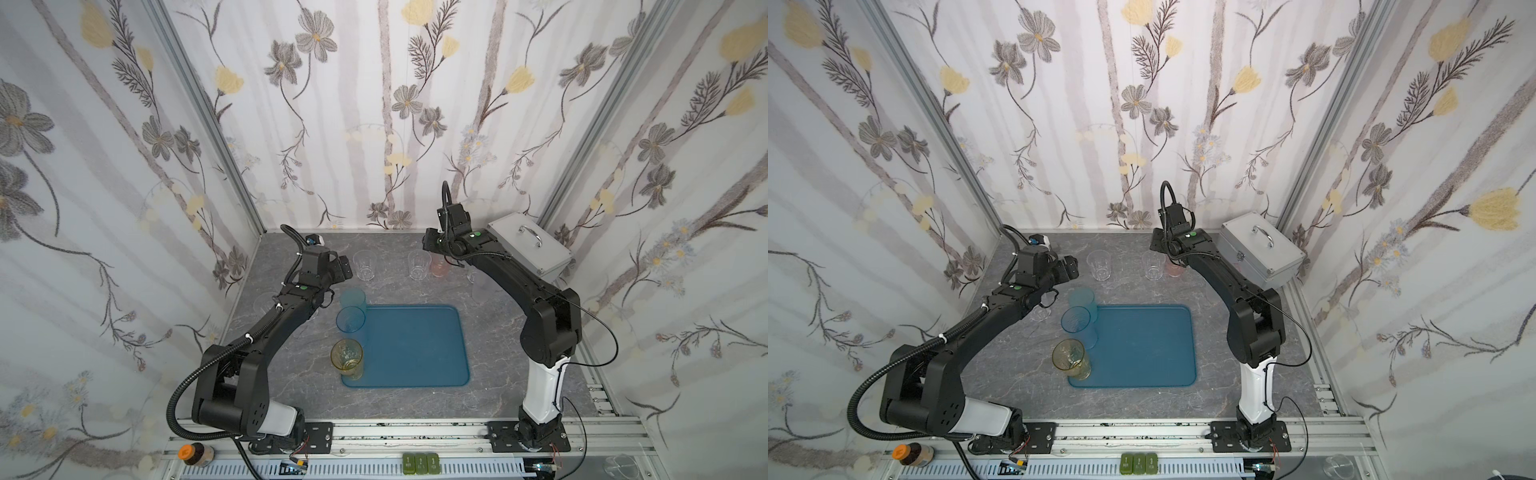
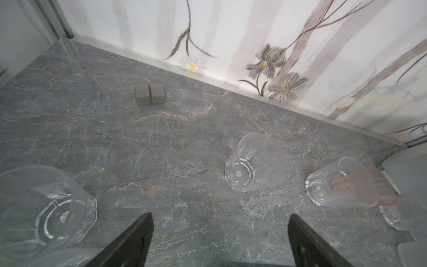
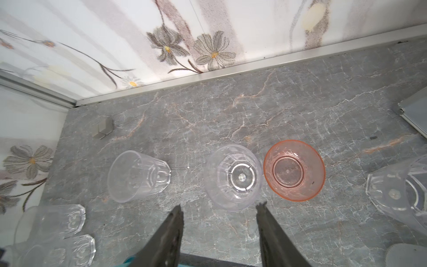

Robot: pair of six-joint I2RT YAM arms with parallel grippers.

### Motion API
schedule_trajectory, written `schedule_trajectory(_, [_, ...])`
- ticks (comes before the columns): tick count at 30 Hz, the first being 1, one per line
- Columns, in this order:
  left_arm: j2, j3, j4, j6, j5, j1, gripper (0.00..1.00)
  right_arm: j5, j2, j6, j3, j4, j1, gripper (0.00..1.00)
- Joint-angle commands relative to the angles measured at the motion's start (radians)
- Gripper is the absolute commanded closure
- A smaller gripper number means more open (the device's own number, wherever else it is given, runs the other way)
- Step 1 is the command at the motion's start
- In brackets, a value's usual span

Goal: Place the glasses into the tray
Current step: Move the glass to the top-center of the table.

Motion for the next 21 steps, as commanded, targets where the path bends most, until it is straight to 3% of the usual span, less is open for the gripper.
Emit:
schedule_trajectory(1, [-0.016,-0.013,0.065,0.002,0.024,0.001,0.06,0.052,0.015,0.001,0.015,-0.021,0.0,0.49])
schedule_trajectory(13, [-0.15,-0.134,0.112,-0.016,-0.003,0.001,0.04,0.055,0.102,0.042,0.083,-0.098,-0.002,0.5])
schedule_trajectory(21, [-0.11,-0.12,0.114,-0.033,0.037,-0.001,0.0,0.062,0.192,0.044,0.176,-0.14,-0.008,0.56])
